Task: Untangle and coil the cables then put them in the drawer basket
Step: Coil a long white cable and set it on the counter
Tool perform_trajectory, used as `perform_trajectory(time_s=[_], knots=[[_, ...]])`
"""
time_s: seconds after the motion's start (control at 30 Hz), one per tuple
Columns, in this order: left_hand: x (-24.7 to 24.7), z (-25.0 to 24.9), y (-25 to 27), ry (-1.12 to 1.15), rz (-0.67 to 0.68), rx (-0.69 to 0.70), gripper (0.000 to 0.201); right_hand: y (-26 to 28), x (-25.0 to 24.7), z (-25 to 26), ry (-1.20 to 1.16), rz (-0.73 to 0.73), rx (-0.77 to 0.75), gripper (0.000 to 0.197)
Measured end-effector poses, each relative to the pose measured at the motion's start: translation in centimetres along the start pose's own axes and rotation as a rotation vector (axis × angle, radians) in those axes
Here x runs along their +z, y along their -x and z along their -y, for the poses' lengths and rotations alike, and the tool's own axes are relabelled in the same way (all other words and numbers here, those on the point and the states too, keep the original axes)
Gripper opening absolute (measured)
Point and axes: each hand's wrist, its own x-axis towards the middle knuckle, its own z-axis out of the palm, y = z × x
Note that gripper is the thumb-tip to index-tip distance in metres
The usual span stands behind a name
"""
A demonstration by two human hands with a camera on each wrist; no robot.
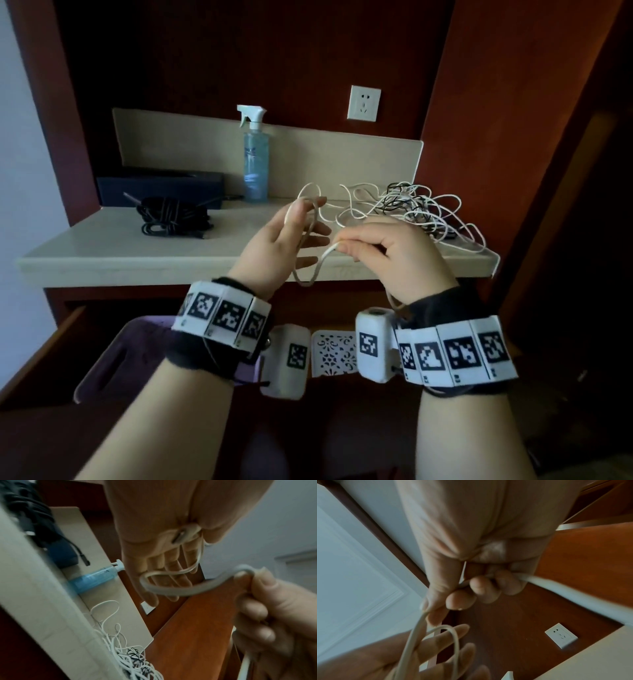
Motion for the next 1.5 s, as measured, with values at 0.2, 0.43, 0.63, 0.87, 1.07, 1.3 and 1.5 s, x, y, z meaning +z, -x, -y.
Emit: perform_trajectory(time_s=[0.2,0.43,0.63,0.87,1.07,1.3,1.5], knots=[[-0.7,0.5,0.2,0.351,-0.224,-0.010,0.050,0.7,-1.5,-3.4,0.029,-0.067,0.117,0.017],[2.1,1.3,0.1,0.120,-0.190,0.004,0.039,0.5,-1.9,-4.4,-0.065,0.004,-0.085,0.009],[4.3,2.4,0.8,0.047,-0.006,-0.028,0.046,-0.7,-1.5,-4.7,-0.069,-0.100,-0.214,0.012],[4.5,2.2,1.3,0.029,0.020,-0.101,0.053,-1.8,-0.4,-4.1,-0.120,-0.199,-0.223,0.011],[3.8,2.4,1.7,-0.004,0.050,-0.177,0.047,-2.3,0.4,-4.0,-0.076,-0.215,-0.207,0.014],[1.3,2.1,1.8,-0.073,0.070,-0.265,0.041,-2.7,1.1,-4.5,-0.148,-0.040,-0.203,0.003],[-1.3,1.4,2.3,0.002,-0.045,-0.231,0.029,-2.7,1.1,-4.6,-0.129,0.081,-0.151,0.018]])
